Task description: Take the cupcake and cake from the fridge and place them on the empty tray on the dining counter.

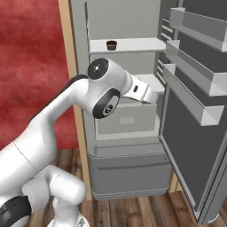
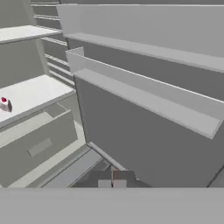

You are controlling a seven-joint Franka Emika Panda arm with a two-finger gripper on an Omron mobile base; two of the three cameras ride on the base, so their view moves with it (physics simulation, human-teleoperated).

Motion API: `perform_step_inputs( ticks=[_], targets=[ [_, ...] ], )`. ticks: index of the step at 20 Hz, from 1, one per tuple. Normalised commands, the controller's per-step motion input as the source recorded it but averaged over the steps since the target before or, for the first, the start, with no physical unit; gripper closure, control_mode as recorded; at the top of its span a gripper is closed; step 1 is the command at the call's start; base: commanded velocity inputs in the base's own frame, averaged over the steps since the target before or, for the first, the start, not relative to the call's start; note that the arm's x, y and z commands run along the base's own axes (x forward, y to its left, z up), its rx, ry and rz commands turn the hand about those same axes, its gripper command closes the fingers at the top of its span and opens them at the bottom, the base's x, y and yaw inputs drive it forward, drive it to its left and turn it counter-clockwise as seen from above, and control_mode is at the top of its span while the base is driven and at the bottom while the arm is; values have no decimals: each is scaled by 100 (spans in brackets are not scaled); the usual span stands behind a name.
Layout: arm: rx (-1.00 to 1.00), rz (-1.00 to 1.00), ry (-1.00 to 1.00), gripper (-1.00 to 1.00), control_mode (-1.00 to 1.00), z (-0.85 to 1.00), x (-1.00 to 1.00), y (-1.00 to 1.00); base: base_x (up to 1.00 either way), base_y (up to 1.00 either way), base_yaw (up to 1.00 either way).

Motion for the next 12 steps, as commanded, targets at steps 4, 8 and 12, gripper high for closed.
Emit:
perform_step_inputs(
  ticks=[4,8,12],
  targets=[
    [6,4,7,100,-100,-21,-35,91,0,0,0],
    [9,5,4,-100,-100,-18,-69,59,0,0,0],
    [14,0,0,-100,-100,0,-100,54,0,0,0]
  ],
)
